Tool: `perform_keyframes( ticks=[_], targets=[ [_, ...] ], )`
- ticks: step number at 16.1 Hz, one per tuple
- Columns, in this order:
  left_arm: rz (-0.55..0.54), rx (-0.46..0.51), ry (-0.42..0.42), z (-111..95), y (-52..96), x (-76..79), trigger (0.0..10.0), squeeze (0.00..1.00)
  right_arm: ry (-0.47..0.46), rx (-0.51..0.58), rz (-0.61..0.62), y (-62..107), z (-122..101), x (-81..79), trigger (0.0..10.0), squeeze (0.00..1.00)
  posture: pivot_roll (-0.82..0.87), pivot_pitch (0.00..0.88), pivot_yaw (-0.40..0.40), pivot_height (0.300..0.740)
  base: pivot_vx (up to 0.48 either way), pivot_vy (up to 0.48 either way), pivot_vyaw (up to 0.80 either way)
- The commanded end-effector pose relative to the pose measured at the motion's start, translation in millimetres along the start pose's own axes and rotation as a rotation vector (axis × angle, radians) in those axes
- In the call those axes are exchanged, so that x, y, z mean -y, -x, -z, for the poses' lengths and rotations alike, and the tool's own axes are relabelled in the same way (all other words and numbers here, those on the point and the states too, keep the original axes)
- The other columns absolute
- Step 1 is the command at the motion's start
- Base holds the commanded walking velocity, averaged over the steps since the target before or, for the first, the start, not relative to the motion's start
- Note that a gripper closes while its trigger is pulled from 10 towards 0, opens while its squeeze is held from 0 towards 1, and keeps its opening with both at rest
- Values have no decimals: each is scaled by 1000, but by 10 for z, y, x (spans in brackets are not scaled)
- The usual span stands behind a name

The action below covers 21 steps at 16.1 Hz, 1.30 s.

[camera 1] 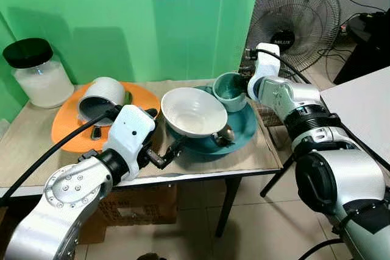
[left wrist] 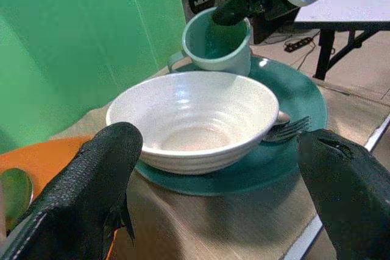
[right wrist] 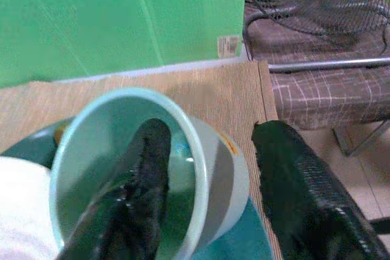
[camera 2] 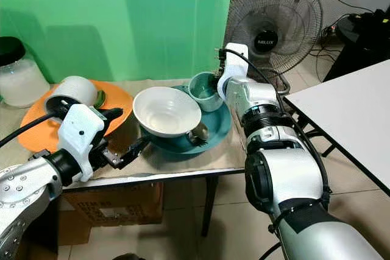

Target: Setting the table

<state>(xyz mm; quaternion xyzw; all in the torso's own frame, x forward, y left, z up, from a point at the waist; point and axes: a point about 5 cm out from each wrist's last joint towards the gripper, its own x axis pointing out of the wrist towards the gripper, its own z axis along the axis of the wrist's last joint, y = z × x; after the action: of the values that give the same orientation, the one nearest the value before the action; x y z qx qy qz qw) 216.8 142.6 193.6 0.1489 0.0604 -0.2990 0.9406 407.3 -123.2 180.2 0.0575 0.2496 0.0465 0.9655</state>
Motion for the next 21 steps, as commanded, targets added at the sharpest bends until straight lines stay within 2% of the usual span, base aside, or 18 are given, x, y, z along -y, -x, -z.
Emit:
perform_keyframes(
  ticks=[1,18,21],
  targets=[
    [1,-10,-12,-1,28,19,10000,0,0,17,10,6,-60,8,0,0,62,0,-24,740,0,0,0],
    [-10,2,-19,-2,26,-7,10000,0,-23,18,11,-13,-39,-4,0,0,57,0,-24,740,0,0,0],
    [-39,15,-36,-22,19,-69,10000,0,-48,67,1,19,-169,-32,0,0,55,0,-19,740,0,0,0]
  ],
)
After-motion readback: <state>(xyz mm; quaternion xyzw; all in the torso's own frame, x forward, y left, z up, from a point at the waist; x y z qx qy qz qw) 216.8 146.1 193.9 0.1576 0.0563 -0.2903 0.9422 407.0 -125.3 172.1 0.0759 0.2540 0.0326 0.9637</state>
